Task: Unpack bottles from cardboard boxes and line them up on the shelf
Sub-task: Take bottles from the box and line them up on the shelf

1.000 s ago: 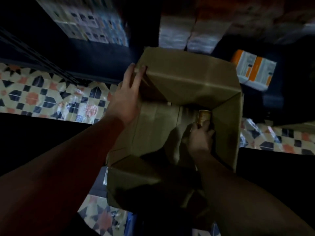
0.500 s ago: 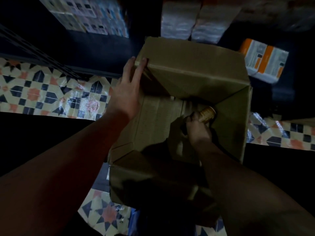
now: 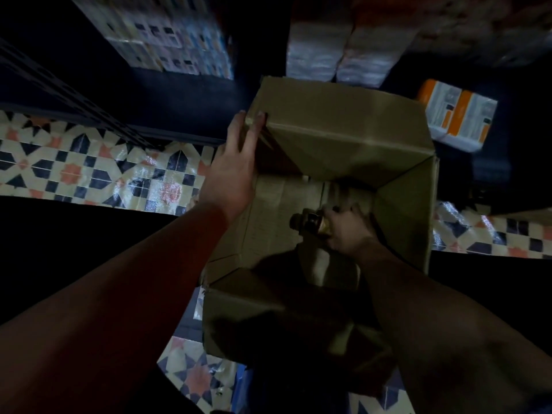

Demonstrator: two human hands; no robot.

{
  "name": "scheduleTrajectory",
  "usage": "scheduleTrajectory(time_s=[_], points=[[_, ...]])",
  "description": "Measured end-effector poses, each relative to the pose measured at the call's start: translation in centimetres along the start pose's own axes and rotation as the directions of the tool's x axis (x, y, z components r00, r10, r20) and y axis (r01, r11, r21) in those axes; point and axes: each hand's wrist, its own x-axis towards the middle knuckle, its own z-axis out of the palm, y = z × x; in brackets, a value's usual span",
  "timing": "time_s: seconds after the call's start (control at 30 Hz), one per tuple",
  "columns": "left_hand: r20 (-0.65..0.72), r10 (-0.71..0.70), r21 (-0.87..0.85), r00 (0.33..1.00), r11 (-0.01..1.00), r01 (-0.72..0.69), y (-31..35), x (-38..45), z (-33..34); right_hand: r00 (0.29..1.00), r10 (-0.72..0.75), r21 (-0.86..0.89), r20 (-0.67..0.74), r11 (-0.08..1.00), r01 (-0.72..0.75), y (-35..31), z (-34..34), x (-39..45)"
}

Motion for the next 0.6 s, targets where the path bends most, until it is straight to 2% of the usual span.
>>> scheduleTrajectory(time_s=[0.13, 0.2, 0.3, 0.4, 0.47, 0.53, 0.6], points=[[-0.014, 0.041, 0.080, 0.999, 0.996, -0.040, 0.1, -0.2, -0.2, 0.985, 0.140, 0.368, -0.102, 0.925, -0.093, -1.7, -0.4, -2.9], [0.011, 0.037, 0.117, 0.999, 0.992, -0.038, 0.1, -0.1, -0.1, 0.958, 0.242, 0.534, -0.155, 0.836, -0.124, -2.7, -1.2, -4.2], [0.098, 0.020, 0.274, 0.995, 0.961, -0.046, 0.3, 0.2, -0.7, 0.906, 0.380, 0.743, -0.184, 0.657, -0.125, -3.8, -3.4, -6.0], [0.204, 0.043, 0.310, 0.978, 0.945, -0.106, 1.4, 1.0, -3.4, 0.855, 0.444, 0.796, -0.267, 0.602, -0.063, -4.3, -6.3, -8.1], [0.221, 0.098, 0.262, 0.970, 0.953, -0.156, 2.9, 1.8, -6.6, 0.805, 0.480, 0.807, -0.347, 0.591, -0.004, -4.4, -8.6, -9.7], [0.180, 0.185, 0.168, 0.966, 0.962, -0.215, 4.3, 2.6, -10.3, 0.747, 0.511, 0.821, -0.426, 0.566, 0.081, -4.3, -10.9, -11.4], [0.091, 0.324, 0.159, 0.942, 0.929, -0.334, 5.9, 3.0, -14.1, 0.695, 0.518, 0.815, -0.499, 0.554, 0.172, -4.2, -13.4, -13.1]])
